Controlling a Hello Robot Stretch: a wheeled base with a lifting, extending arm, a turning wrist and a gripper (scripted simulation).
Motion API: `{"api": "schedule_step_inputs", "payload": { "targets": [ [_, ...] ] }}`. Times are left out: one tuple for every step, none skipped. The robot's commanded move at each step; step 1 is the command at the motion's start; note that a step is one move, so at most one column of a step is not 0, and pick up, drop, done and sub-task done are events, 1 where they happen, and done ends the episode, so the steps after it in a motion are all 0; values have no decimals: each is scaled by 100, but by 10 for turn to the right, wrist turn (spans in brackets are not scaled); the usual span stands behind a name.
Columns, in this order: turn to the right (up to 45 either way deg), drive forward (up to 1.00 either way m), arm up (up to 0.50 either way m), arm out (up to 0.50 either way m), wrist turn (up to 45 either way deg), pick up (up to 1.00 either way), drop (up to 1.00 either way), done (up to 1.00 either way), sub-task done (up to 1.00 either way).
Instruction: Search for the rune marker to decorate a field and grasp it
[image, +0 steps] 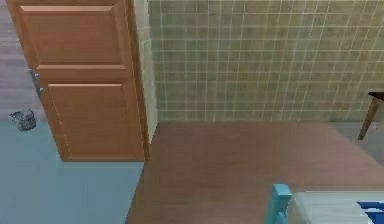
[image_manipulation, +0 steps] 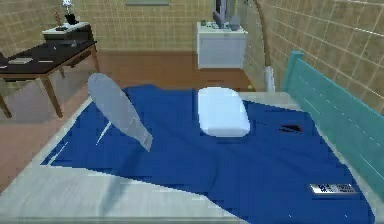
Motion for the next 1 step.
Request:
{"api": "schedule_step_inputs", "payload": {
  "targets": [
    [-360, 0, 0, 0, 0, 0, 0, 0, 0]
  ]
}}
